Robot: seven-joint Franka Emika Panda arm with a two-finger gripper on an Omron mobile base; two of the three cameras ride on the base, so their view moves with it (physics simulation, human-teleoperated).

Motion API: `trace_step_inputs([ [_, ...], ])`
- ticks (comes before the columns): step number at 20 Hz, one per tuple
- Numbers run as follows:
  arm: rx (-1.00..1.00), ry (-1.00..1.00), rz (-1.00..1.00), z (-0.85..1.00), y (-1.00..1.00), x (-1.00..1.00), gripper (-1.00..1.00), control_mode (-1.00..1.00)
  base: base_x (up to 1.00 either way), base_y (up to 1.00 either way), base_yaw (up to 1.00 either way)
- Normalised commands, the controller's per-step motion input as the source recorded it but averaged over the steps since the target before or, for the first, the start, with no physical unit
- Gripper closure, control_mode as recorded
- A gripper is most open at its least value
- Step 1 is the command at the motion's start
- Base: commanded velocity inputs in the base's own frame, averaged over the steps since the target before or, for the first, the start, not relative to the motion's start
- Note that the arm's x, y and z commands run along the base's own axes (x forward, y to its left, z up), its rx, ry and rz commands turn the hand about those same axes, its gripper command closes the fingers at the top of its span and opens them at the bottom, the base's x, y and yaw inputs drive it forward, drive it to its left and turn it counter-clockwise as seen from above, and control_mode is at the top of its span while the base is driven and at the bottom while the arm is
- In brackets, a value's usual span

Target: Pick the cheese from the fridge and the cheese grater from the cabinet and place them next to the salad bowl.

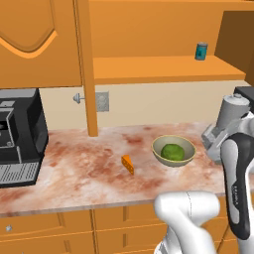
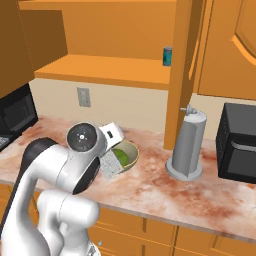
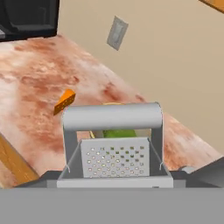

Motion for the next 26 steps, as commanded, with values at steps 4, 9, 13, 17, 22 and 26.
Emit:
trace_step_inputs([
  [4,-0.02,-0.13,0.04,-1.00,-0.23,-0.23,1.00,-1.00,0.00,0.00,0.00],
  [9,0.00,-0.25,0.08,-0.99,-0.13,-0.74,1.00,-1.00,0.00,0.00,0.00],
  [13,0.00,-0.32,0.06,-0.85,0.00,-0.93,1.00,-1.00,0.00,0.00,0.00],
  [17,0.04,-0.21,0.03,-0.52,-0.05,-0.45,1.00,-1.00,0.00,0.00,0.00],
  [22,0.23,-0.11,0.17,-0.23,-0.21,0.09,1.00,-1.00,0.00,0.00,0.00],
  [26,0.25,-0.16,0.18,-0.01,-0.12,0.31,1.00,-1.00,0.00,0.00,0.00],
])
